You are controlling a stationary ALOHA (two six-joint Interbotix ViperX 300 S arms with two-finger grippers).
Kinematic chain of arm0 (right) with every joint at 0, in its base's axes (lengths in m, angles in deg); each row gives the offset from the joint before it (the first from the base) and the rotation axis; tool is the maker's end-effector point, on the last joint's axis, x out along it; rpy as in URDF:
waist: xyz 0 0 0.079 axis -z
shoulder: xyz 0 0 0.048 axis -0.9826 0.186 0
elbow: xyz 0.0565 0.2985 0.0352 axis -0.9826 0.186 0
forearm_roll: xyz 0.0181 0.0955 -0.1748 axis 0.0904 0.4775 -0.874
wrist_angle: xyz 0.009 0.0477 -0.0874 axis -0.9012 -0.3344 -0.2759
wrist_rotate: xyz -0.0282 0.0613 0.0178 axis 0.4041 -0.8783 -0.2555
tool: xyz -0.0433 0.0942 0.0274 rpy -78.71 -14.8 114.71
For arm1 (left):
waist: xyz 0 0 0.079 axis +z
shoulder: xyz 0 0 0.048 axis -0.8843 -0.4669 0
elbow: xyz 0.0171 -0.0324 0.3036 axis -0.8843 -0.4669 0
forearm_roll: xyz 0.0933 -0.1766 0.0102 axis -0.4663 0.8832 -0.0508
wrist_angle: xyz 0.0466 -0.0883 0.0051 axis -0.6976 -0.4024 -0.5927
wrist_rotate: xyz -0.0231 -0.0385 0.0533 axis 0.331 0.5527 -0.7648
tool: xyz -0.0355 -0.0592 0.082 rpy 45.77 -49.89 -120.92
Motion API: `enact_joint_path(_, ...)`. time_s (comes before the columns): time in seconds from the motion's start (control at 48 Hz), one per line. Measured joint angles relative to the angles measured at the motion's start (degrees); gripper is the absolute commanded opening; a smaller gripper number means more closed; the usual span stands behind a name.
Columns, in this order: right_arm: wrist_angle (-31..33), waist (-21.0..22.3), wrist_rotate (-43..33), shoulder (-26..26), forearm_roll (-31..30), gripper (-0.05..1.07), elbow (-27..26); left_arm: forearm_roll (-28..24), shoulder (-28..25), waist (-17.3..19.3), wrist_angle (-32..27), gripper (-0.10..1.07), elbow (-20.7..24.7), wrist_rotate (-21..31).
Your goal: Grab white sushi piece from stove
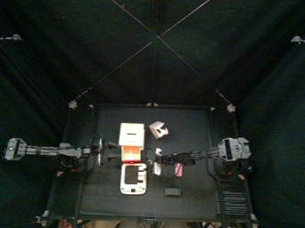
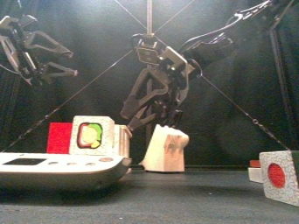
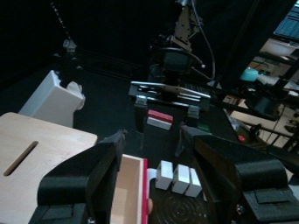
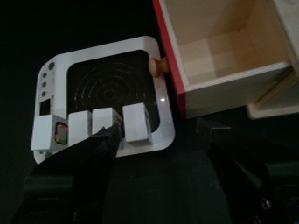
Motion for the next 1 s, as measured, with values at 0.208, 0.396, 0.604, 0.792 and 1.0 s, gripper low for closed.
enact_joint_path(0.208,0.0,-0.4,-0.1,0.1,-0.1,0.98,0.0,0.3,0.0,0.0,0.1,0.89,-0.1,0.0)
enact_joint_path(0.396,0.0,-0.8,-0.1,0.8,-0.1,0.98,0.1,0.4,-0.1,0.0,0.0,0.89,-0.2,0.1)
enact_joint_path(0.604,0.0,-0.8,-0.2,2.0,-0.1,0.98,-0.9,0.4,0.0,0.0,0.0,0.89,-0.4,0.0)
enact_joint_path(0.792,0.7,-0.5,-0.2,3.5,-0.1,0.98,-1.9,0.6,0.0,0.0,0.1,0.89,-0.4,0.0)
enact_joint_path(1.0,2.4,-0.5,-0.2,4.7,-0.1,0.98,-3.0,0.6,-0.1,0.0,0.1,0.89,-0.4,0.0)
